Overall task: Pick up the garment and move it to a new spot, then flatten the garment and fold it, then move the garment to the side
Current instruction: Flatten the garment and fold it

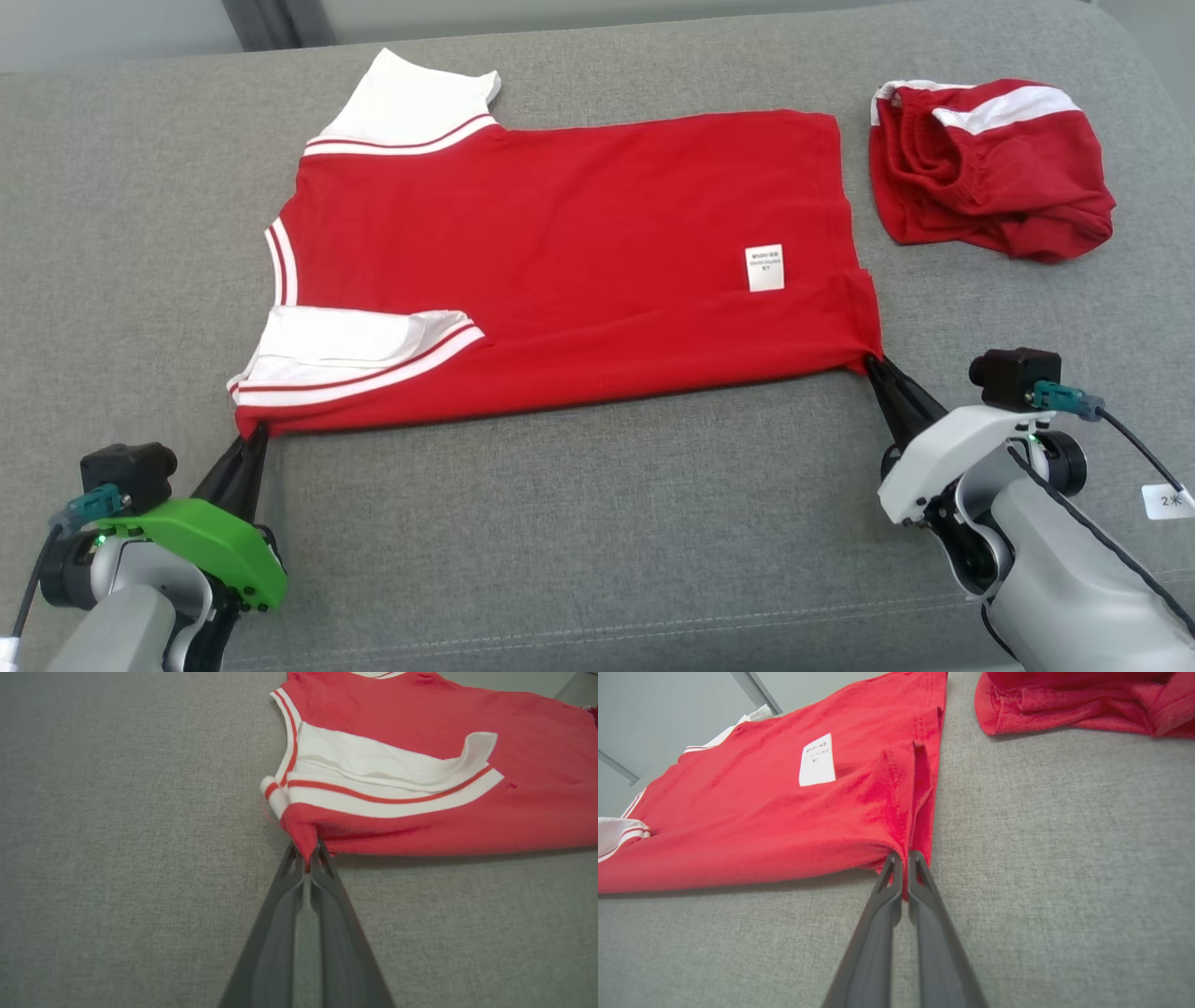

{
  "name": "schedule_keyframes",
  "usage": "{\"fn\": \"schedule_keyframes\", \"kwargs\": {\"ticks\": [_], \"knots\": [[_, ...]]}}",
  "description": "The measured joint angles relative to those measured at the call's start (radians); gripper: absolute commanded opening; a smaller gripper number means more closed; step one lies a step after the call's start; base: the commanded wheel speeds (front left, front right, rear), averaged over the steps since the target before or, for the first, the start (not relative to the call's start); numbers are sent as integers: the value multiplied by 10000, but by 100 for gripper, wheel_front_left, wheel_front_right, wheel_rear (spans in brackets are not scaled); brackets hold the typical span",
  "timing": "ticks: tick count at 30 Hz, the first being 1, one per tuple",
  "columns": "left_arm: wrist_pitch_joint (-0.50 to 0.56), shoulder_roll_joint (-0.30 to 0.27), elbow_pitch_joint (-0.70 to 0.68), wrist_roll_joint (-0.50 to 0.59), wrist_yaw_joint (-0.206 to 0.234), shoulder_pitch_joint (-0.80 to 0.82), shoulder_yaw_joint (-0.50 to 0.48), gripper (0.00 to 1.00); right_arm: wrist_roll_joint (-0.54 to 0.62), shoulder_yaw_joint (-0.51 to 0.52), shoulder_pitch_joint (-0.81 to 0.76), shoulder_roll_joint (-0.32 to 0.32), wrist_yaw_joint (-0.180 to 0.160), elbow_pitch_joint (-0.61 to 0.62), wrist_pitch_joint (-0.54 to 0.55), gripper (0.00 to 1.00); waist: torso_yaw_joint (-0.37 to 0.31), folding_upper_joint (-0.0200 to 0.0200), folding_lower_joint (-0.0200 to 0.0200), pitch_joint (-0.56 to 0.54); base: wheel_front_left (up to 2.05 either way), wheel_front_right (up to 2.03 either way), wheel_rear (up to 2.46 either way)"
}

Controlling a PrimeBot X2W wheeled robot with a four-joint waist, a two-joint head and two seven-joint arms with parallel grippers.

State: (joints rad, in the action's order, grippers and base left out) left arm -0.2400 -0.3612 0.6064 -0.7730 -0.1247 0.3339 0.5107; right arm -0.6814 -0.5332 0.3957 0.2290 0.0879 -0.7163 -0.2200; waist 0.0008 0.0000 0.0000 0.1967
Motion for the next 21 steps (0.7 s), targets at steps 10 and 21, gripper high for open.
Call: {"fn": "schedule_keyframes", "kwargs": {"ticks": [10, 21], "knots": [[-29, -102, -343, -221, -46, -846, -132, 0, -58, 75, -994, 98, -12, 602, -100, 0, -63, 0, 0, -208, 0, 0, 0], [-31, -385, -947, -224, -69, -1274, -234, 0, -134, 169, -1710, 410, -69, 1438, -171, 0, -12, 0, 0, -248, 0, 0, 0]]}}
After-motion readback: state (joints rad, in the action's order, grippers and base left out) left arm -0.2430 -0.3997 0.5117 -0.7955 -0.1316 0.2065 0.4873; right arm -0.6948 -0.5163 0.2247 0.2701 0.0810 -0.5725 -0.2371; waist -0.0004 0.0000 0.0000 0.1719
